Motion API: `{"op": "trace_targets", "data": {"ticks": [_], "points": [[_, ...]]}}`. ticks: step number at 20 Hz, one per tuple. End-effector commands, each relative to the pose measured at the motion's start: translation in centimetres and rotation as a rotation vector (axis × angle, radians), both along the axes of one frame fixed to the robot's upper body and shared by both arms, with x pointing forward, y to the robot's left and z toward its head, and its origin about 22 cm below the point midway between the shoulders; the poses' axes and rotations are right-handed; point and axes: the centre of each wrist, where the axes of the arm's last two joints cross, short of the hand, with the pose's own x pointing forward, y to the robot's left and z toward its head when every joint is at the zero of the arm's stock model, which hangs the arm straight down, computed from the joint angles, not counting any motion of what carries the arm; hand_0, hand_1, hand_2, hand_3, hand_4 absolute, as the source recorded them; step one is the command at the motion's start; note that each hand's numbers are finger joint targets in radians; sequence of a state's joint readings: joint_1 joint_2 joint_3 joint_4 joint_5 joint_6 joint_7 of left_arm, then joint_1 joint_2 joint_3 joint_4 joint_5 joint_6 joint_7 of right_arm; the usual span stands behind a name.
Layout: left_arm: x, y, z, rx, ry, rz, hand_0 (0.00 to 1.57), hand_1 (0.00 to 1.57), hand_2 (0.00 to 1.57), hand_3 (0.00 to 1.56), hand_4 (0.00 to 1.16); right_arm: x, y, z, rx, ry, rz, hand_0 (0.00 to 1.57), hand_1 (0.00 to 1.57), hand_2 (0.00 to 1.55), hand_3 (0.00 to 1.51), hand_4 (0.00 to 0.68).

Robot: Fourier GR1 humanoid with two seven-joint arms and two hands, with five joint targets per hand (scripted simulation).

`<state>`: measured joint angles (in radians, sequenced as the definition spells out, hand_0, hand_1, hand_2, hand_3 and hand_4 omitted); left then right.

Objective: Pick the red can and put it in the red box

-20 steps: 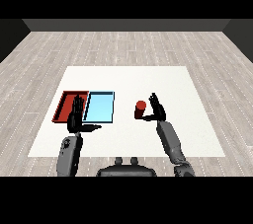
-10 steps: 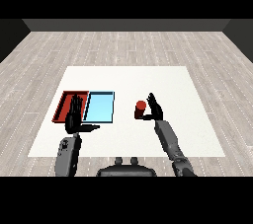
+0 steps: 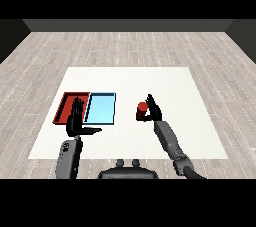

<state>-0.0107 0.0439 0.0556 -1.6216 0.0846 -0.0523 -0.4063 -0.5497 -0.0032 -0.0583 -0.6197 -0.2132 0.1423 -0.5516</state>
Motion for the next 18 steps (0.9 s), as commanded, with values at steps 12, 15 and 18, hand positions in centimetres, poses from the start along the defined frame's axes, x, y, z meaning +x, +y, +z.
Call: {"op": "trace_targets", "data": {"ticks": [12,15,18], "points": [[-0.4,0.4,-0.4,-0.012,0.000,0.004,0.00,0.00,0.00,0.00,0.00,0.9,3.3,-0.4,-0.019,0.040,0.027,0.00,0.00,0.00,0.00,0.000],[-0.5,2.1,-0.7,-0.014,-0.011,-0.002,0.00,0.00,0.00,0.00,0.00,1.1,3.3,-0.4,-0.027,0.045,0.038,0.00,0.00,0.00,0.00,0.000],[0.4,-0.9,0.2,-0.012,-0.010,0.021,0.00,0.00,0.00,0.00,0.00,1.5,3.3,0.1,-0.097,0.051,-0.032,0.00,0.00,0.00,0.00,0.000]]}}
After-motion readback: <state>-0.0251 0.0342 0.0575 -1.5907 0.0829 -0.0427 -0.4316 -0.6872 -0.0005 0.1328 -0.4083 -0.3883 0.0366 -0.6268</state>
